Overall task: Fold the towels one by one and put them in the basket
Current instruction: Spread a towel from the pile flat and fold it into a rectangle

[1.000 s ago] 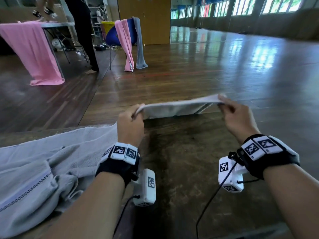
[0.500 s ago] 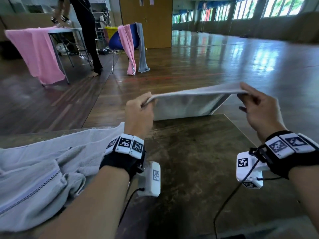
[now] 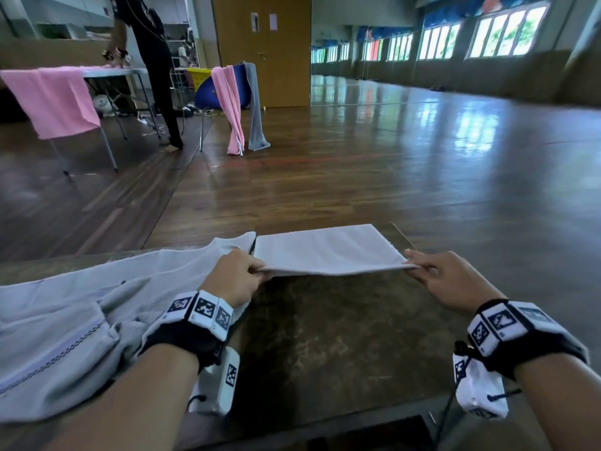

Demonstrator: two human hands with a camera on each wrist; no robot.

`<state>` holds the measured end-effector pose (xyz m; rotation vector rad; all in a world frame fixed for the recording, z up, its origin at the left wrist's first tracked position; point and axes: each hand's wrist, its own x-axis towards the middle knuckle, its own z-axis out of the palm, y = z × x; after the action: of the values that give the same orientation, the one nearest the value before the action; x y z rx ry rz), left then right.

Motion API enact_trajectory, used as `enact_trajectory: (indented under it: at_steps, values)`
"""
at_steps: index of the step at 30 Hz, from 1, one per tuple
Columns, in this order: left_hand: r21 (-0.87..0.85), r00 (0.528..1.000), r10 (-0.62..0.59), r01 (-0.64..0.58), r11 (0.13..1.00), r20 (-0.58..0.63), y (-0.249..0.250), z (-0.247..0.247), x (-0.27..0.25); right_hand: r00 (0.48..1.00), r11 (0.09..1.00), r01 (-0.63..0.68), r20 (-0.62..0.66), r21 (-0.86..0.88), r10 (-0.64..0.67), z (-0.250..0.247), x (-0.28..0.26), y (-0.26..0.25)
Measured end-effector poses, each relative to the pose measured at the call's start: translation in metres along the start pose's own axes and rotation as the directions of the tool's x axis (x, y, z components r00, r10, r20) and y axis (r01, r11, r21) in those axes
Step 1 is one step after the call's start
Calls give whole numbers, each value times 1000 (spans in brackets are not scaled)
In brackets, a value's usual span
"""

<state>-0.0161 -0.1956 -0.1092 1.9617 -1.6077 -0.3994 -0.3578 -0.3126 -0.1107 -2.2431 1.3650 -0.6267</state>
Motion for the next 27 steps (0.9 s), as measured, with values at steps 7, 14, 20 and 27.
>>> enact_trajectory:
  at_steps: [7, 14, 20, 27]
  values:
    - [48, 994, 43, -48, 998, 103, 5, -7, -46, 987, 988, 153, -44, -5, -153, -14, -52, -3]
    - [155, 907, 7, -79, 985, 421, 24, -21, -91, 976, 982, 176, 118, 68, -183, -24, -103, 2]
    - [74, 861, -43, 6, 997, 507, 30, -29, -115, 937, 983, 27, 338, 179, -88, -32, -123, -3]
    - [1, 985, 120, -121, 993, 122, 20, -8, -118, 982, 991, 130, 136, 30, -133, -12, -111, -6]
